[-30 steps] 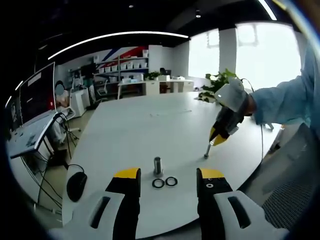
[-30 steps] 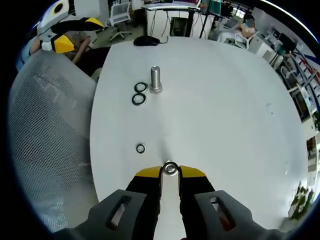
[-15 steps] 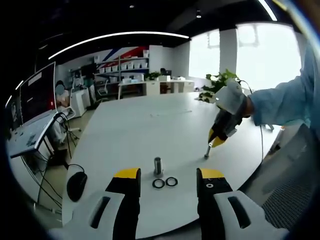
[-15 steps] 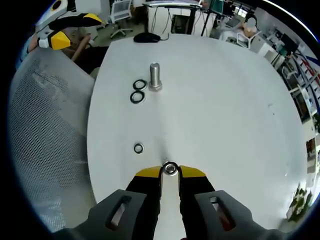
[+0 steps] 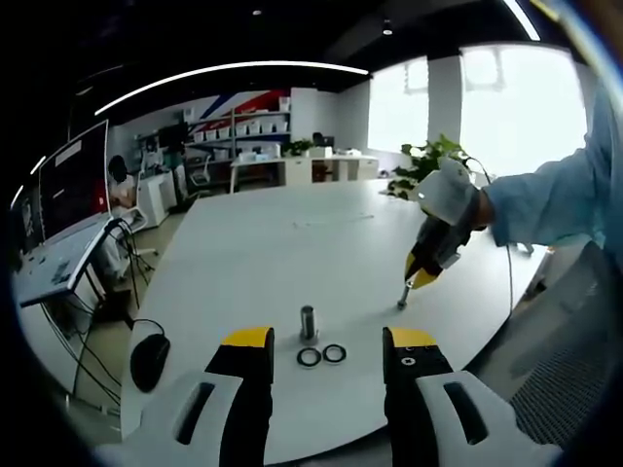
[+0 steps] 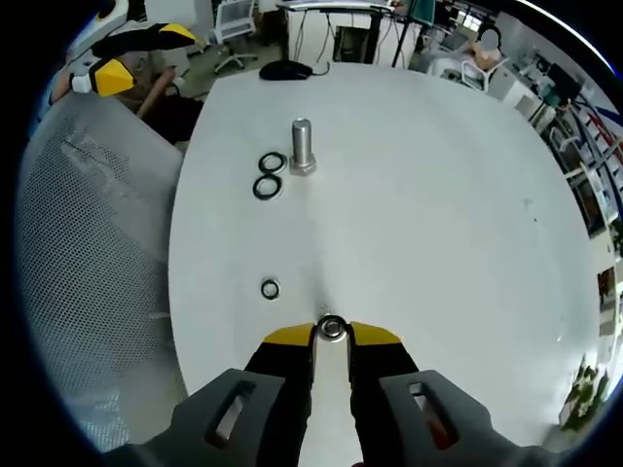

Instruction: Place the washer onto the threaded stud by aligning its center hole with the stud, sliding it down to the base, and recovering from edge contact or off-axis alignment until the washer reaches the visible bottom stop.

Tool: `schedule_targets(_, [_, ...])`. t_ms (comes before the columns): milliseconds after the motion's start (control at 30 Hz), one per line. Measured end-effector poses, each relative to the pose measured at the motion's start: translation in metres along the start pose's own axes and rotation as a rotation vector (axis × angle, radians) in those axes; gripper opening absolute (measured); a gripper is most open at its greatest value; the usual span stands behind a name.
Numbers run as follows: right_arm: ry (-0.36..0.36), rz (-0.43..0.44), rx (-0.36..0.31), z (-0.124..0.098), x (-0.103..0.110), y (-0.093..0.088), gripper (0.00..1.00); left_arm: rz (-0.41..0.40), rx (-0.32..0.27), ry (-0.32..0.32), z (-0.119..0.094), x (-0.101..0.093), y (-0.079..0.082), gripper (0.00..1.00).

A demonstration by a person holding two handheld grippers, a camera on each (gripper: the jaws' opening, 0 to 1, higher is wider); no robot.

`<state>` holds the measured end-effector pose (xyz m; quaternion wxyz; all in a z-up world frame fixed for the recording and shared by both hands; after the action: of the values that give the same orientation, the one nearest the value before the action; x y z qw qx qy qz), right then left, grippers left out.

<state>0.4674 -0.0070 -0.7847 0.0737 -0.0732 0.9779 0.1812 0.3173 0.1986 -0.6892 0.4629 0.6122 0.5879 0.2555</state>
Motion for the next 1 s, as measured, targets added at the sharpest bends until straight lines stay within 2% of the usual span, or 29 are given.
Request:
schedule_targets(667, [-0.017,0.002,-0.033,-0.0074,0.0041,0.0063,0.15,0.001,-0.001,-0.002,-0.0001,-0.0005,0.0003,0.43])
schedule_targets(1000, [-0.011,0.003,-0.02,-0.0053,0.0041,0.0016,0.15,0.002,0.001,-0.002,0.0002,-0.0004,0.0,0.43])
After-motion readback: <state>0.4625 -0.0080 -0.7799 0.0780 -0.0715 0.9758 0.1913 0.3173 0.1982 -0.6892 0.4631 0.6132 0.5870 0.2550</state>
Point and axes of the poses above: the point that each gripper's makers call its tool centre point, and the gripper's own axes: z roughly forward along the fingers, x roughly to its left, y roughly out of its top, the point moved 4 cm from there along -z, roughly backward along the fingers, and after that the axes turned 13 degrees about -z, right-handed, at the moved point
